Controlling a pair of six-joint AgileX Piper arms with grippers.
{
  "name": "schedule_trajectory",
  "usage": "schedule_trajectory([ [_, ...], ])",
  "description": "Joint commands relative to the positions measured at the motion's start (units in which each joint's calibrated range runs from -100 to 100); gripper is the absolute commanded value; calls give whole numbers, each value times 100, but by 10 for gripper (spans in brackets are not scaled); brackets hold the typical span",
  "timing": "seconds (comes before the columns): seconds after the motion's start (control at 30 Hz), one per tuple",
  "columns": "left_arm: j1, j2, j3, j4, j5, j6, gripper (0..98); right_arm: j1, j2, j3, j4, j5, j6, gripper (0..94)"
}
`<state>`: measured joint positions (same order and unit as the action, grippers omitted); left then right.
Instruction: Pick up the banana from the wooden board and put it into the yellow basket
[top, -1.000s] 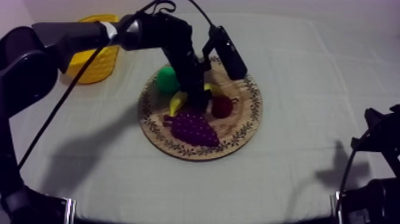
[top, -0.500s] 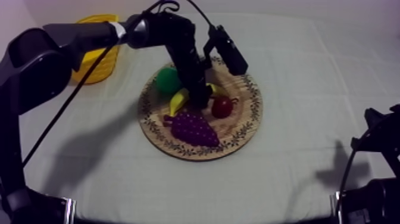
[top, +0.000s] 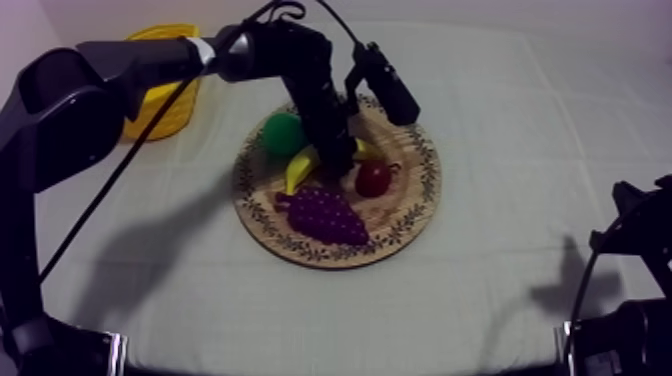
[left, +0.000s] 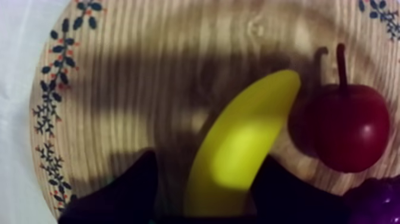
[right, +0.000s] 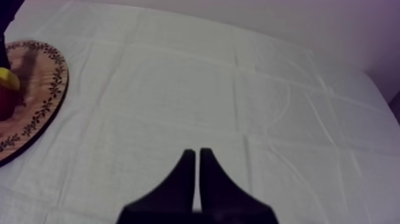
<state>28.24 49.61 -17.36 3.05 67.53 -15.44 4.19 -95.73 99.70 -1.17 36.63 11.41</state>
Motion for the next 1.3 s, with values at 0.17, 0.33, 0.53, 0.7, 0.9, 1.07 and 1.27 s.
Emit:
schedule_trajectory([
  [0.17, 6, -5, 26, -32, -3, 52, 464, 2, -2, -3, 2, -1, -1, 2],
  [0.33, 17, -3, 28, -65, -9, 103, 421, 2, -2, -3, 2, -1, -1, 2],
  [0.53, 23, -34, 71, -84, -39, 135, 402, 2, -2, -3, 2, -1, -1, 2],
  [0.7, 24, -199, 296, -87, -226, 143, 382, 2, -2, -3, 2, -1, -1, 2],
  [0.9, 28, -537, 638, -117, -446, 169, 357, 2, -2, -3, 2, -1, -1, 2],
  [1.07, 47, -777, 693, -171, -446, 208, 329, 2, -2, -3, 2, -1, -1, 2],
  [1.27, 63, -955, 743, -219, -455, 261, 281, 2, -2, -3, 2, -1, -1, 2],
])
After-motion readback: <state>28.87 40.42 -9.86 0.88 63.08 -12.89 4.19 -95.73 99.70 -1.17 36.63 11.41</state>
